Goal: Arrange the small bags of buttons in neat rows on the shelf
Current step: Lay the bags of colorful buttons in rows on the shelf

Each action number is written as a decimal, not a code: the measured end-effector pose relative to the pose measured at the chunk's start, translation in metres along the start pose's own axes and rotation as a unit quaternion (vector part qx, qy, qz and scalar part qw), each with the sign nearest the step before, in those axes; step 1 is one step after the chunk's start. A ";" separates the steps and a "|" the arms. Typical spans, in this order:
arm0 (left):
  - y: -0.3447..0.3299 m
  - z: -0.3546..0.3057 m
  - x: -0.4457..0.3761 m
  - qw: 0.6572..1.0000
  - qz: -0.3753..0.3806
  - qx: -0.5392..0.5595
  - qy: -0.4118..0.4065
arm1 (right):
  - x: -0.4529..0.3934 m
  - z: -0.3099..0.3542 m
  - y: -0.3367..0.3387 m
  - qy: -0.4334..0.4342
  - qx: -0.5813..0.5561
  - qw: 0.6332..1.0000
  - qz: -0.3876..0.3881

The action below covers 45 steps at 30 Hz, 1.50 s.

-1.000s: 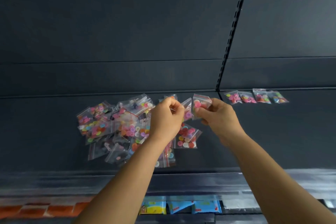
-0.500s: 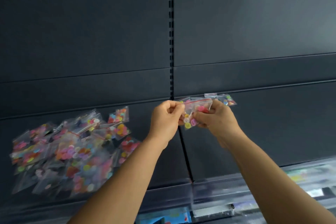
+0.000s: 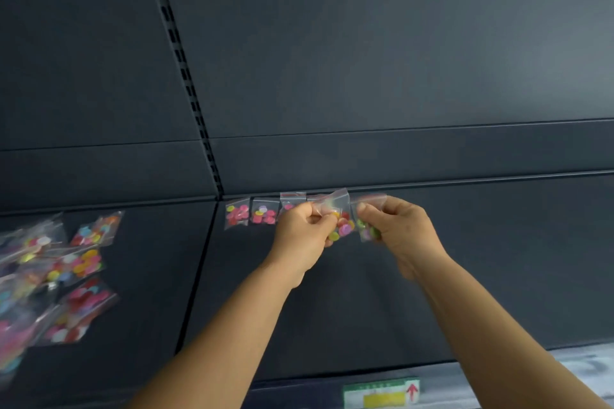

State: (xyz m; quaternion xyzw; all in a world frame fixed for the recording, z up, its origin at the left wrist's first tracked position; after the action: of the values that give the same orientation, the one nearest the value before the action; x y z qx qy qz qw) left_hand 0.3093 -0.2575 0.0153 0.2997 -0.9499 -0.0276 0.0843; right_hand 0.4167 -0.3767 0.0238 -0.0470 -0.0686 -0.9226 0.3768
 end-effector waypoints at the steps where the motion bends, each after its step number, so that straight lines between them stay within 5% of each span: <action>1: -0.006 0.000 -0.003 1.000 -0.003 -0.008 0.000 | -0.003 -0.002 0.008 -0.003 0.005 1.000 -0.002; 7: -0.030 0.002 -0.019 0.999 -0.016 -0.048 0.017 | -0.019 -0.017 0.039 -0.074 0.056 0.995 -0.021; 13: -0.040 0.007 -0.035 0.995 -0.027 -0.092 0.014 | -0.025 -0.023 0.054 -0.036 0.007 0.999 -0.028; 21: -0.044 0.002 -0.053 0.973 -0.055 -0.219 -0.040 | -0.045 -0.028 0.054 -0.028 0.143 0.986 -0.082; 30: -0.049 -0.005 -0.066 0.867 -0.108 -0.479 -0.084 | -0.058 -0.033 0.047 -0.024 0.348 0.933 -0.090; 34: -0.062 0.004 -0.053 0.804 0.026 -0.566 -0.181 | -0.042 -0.024 0.040 0.087 0.444 0.892 -0.017; 37: -0.069 0.018 -0.048 0.784 0.102 -0.592 -0.157 | -0.035 -0.033 0.029 0.089 0.546 0.826 0.108; 40: -0.069 0.018 -0.049 0.777 0.111 -0.603 -0.140 | -0.039 -0.038 0.026 0.055 0.586 0.798 0.132; 45: -0.067 0.012 -0.054 0.773 0.108 -0.612 -0.127 | -0.046 -0.037 0.020 0.046 0.587 0.800 0.116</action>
State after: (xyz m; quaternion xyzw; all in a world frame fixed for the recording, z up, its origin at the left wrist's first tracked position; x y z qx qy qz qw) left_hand 0.3886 -0.2811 -0.0109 0.0739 -0.7608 -0.6313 0.1310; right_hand 0.4623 -0.3656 -0.0172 0.2179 -0.5738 -0.6558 0.4395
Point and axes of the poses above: each hand's wrist, its own x-axis away from the middle knuckle, its own y-axis out of the back of the hand, z = x × y, the point moved 5 cm from there along -x, towards the middle knuckle, and after that the axes turned 11 degrees about z, right-handed, at the moved point
